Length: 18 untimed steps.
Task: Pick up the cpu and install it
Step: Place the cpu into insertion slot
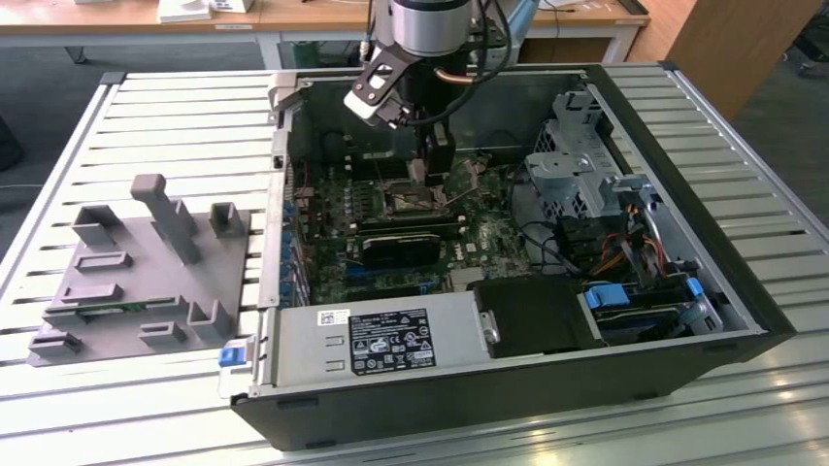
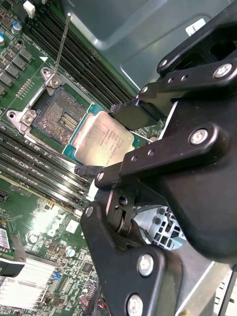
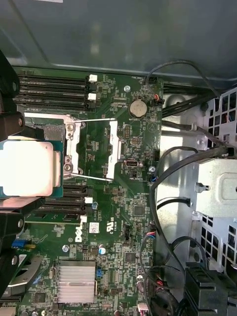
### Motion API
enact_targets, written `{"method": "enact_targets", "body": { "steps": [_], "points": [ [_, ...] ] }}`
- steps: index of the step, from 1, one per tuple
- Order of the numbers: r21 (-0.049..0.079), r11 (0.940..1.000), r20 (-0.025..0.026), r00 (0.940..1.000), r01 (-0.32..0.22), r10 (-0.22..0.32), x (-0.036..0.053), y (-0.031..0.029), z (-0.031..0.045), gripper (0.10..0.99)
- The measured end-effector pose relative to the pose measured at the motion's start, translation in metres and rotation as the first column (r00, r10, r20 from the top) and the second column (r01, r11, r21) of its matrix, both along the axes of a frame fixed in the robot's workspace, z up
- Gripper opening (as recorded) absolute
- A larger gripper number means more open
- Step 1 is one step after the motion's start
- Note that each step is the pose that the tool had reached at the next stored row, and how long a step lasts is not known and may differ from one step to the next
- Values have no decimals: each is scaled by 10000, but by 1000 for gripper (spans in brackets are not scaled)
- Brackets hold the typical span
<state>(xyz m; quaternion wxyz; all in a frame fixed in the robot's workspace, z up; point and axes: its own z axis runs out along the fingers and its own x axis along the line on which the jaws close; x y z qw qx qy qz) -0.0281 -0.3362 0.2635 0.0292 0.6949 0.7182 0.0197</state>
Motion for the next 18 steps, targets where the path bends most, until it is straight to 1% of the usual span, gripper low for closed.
{"method": "enact_targets", "body": {
  "steps": [18],
  "points": [
    [-1, 10000, -6, 10000, 0, 0, -4, 1, -81, 537]
  ]
}}
